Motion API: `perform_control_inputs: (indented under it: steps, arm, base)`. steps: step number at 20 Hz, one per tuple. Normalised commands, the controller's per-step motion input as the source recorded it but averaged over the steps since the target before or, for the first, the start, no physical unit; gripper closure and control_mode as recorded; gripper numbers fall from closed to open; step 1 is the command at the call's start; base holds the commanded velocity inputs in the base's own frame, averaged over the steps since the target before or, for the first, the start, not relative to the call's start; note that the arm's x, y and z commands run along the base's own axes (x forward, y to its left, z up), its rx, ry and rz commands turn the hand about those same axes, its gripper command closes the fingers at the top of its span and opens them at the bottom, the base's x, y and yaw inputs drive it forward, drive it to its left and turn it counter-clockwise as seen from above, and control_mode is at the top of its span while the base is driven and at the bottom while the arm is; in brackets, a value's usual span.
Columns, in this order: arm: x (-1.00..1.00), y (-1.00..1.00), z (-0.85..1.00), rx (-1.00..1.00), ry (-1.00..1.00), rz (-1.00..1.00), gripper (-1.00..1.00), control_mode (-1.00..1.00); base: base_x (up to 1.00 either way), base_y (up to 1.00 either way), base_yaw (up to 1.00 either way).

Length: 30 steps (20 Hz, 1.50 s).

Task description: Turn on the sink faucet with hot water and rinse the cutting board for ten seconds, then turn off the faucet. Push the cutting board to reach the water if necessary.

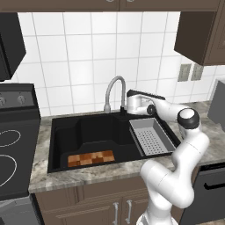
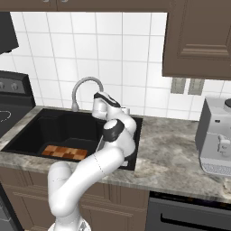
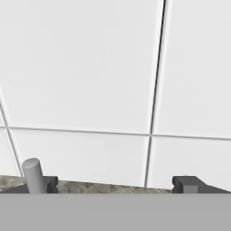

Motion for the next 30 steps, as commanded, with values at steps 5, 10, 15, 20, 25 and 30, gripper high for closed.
perform_control_inputs:
  steps: [5,10,15,20,25,30]
  arm:
    - [-0.15,-0.24,0.0,0.0,0.0,0.0,-1.0,-1.0]
    - [-0.16,-0.18,0.0,0.0,0.0,0.0,-1.0,-1.0]
    - [-0.18,-0.17,0.0,0.0,0.0,0.0,-1.0,-1.0]
    - [-0.19,-0.17,0.0,0.0,0.0,0.0,-1.0,-1.0]
    - [-0.19,-0.16,0.0,0.0,0.0,0.0,-1.0,-1.0]
    - [-0.21,-0.15,0.0,0.0,0.0,0.0,-1.0,-1.0]
  base:
    - [0.0,0.0,0.0]
    - [0.0,0.0,0.0]
    - [0.0,0.0,0.0]
    - [0.0,0.0,0.0]
    - [0.0,0.0,0.0]
    - [0.0,0.0,0.0]
